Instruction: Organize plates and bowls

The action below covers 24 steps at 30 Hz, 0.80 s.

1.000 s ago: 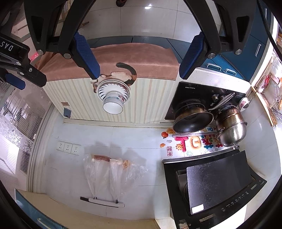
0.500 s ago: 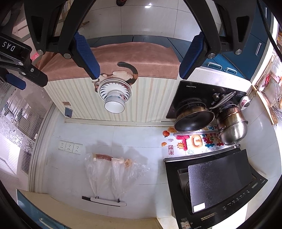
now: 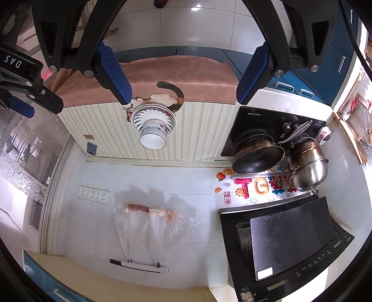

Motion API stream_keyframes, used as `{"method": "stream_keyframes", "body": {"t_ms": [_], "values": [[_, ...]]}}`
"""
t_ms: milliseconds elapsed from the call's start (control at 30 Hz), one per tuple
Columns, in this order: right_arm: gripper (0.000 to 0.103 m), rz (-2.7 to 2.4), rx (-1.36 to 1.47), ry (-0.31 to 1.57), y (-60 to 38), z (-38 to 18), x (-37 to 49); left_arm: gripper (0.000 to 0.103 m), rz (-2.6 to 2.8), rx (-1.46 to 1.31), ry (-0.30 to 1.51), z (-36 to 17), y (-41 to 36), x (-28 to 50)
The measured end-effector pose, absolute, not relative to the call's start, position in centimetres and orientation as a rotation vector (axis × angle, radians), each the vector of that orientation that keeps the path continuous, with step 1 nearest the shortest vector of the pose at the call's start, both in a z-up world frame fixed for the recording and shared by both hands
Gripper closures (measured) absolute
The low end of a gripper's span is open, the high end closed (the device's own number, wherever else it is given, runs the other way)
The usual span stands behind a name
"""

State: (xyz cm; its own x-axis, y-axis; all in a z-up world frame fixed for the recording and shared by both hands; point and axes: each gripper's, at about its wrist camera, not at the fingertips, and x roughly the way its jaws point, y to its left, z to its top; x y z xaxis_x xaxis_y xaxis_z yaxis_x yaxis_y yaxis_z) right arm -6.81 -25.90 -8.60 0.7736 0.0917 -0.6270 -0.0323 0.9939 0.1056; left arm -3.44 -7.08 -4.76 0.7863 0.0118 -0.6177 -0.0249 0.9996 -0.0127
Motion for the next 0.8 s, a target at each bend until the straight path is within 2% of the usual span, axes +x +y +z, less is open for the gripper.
{"method": "stream_keyframes", "body": {"t_ms": [800], "values": [[0.006,0.064,0.092,0.677,-26.20,-8.45,-7.07,0.011,0.015,-0.010,0.668,-5.08,-7.32,-3.45]]}}
